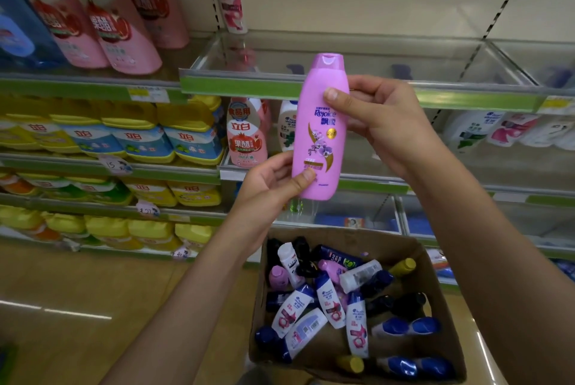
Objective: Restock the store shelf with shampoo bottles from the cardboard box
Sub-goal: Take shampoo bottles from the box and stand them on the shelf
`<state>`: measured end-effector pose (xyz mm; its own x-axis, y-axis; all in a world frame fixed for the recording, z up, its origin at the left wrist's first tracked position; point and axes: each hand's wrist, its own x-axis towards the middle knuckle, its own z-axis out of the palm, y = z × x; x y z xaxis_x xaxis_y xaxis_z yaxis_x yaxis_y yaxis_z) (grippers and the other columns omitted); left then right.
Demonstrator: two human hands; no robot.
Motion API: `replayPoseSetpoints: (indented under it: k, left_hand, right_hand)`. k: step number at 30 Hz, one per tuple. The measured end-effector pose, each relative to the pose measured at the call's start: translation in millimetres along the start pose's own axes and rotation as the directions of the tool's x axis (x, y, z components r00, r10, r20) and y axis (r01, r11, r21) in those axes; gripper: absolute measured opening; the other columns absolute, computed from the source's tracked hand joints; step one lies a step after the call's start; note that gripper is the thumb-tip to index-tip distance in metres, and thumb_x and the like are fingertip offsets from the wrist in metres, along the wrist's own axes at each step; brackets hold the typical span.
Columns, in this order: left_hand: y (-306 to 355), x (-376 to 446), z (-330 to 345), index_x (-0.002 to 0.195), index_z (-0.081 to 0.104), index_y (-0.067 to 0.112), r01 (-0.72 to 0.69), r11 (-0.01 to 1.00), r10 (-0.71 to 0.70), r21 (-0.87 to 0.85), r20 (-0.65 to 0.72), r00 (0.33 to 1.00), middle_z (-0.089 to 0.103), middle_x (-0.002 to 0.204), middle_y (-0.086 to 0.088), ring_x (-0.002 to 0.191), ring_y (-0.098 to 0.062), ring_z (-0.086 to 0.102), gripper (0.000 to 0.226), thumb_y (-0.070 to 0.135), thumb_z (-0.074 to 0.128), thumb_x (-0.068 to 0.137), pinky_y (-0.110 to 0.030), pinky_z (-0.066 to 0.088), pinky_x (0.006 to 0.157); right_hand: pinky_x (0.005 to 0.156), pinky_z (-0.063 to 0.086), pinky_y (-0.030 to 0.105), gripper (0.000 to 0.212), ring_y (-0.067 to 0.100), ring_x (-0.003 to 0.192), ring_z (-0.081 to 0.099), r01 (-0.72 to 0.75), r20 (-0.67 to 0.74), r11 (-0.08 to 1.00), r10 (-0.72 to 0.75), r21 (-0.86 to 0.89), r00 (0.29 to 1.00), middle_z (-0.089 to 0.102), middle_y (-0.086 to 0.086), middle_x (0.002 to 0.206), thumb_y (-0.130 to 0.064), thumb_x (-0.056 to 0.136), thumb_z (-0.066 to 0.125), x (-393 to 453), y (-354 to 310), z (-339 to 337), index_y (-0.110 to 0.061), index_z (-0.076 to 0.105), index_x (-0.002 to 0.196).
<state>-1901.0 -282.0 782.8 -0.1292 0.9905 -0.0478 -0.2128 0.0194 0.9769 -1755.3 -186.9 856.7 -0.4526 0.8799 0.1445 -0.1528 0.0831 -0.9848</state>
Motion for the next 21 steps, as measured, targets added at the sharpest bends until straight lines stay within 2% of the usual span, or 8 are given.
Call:
replayPoseSetpoints:
  k: [4, 8, 11, 13, 15, 18, 21]
  left_hand:
    - [15, 25, -11, 0.119, 0.061, 0.013, -0.033, 0.994, 0.029, 0.104, 0.031, 0.999, 0.071, 0.112, 0.001, 0.103, -0.011, 0.066, 0.053, 0.024, 0.072, 0.069, -0.025, 0.053, 0.087]
    - [43, 68, -28, 0.104, 0.062, 0.022, -0.085, 0.971, 0.069, 0.225, 0.080, 0.994, 0.071, 0.099, 0.008, 0.089, -0.001, 0.068, 0.032, 0.010, 0.073, 0.077, -0.013, 0.052, 0.072]
    - [66, 105, -43, 0.109, 0.061, 0.008, -0.144, 0.948, 0.118, 0.284, 0.107, 0.987, 0.068, 0.093, 0.007, 0.076, 0.008, 0.065, 0.030, -0.001, 0.068, 0.081, -0.007, 0.048, 0.067]
    - [78, 129, -54, 0.111, 0.061, 0.007, -0.197, 0.917, 0.162, 0.347, 0.126, 0.979, 0.069, 0.097, 0.001, 0.080, 0.003, 0.064, 0.032, 0.002, 0.069, 0.080, -0.010, 0.050, 0.071]
    - [89, 153, -65, 0.108, 0.063, 0.013, -0.238, 0.884, 0.195, 0.402, 0.144, 0.970, 0.069, 0.100, 0.002, 0.085, 0.000, 0.065, 0.032, 0.006, 0.072, 0.079, -0.012, 0.051, 0.076]
    - [99, 187, -80, 0.105, 0.064, 0.013, -0.260, 0.867, 0.221, 0.425, 0.139, 0.965, 0.070, 0.098, 0.002, 0.081, 0.002, 0.066, 0.032, 0.004, 0.074, 0.076, -0.013, 0.051, 0.075]
    - [105, 215, -90, 0.099, 0.065, 0.016, -0.256, 0.839, 0.213, 0.480, 0.143, 0.967, 0.071, 0.093, 0.005, 0.082, -0.003, 0.067, 0.030, 0.006, 0.077, 0.074, -0.017, 0.054, 0.077]
  right_hand:
    - [0.078, 0.054, 0.032, 0.029, 0.017, 0.081, 0.071, 0.012, -0.054, 1.000, -0.012, -0.017, 0.998, 0.076, 0.005, 0.088, -0.012, 0.082, 0.070, 23, 1, 3, -0.005, 0.067, 0.109]
    - [0.076, 0.056, 0.028, 0.032, 0.017, 0.084, 0.070, 0.063, -0.097, 0.998, -0.061, 0.018, 0.993, 0.075, 0.009, 0.095, -0.013, 0.081, 0.070, 62, -6, 14, -0.003, 0.067, 0.112]
    - [0.075, 0.056, 0.027, 0.033, 0.018, 0.085, 0.069, 0.117, -0.117, 0.992, -0.112, 0.038, 0.987, 0.073, 0.013, 0.100, -0.009, 0.084, 0.068, 95, -10, 24, 0.000, 0.065, 0.116]
    - [0.075, 0.056, 0.028, 0.035, 0.019, 0.087, 0.068, 0.155, -0.127, 0.986, -0.147, 0.055, 0.981, 0.073, 0.013, 0.101, -0.007, 0.085, 0.066, 117, -12, 30, 0.000, 0.063, 0.119]
    - [0.076, 0.056, 0.028, 0.032, 0.018, 0.087, 0.068, 0.195, -0.131, 0.979, -0.185, 0.063, 0.974, 0.073, 0.009, 0.098, -0.005, 0.087, 0.064, 138, -13, 35, -0.001, 0.063, 0.119]
    - [0.077, 0.057, 0.029, 0.029, 0.016, 0.085, 0.069, 0.240, -0.131, 0.970, -0.232, 0.044, 0.964, 0.074, 0.005, 0.094, -0.006, 0.089, 0.063, 169, -13, 42, -0.002, 0.063, 0.117]
    - [0.077, 0.056, 0.030, 0.028, 0.016, 0.086, 0.068, 0.253, -0.126, 0.968, -0.249, 0.012, 0.960, 0.072, 0.007, 0.095, -0.007, 0.089, 0.064, 196, -7, 45, -0.001, 0.063, 0.116]
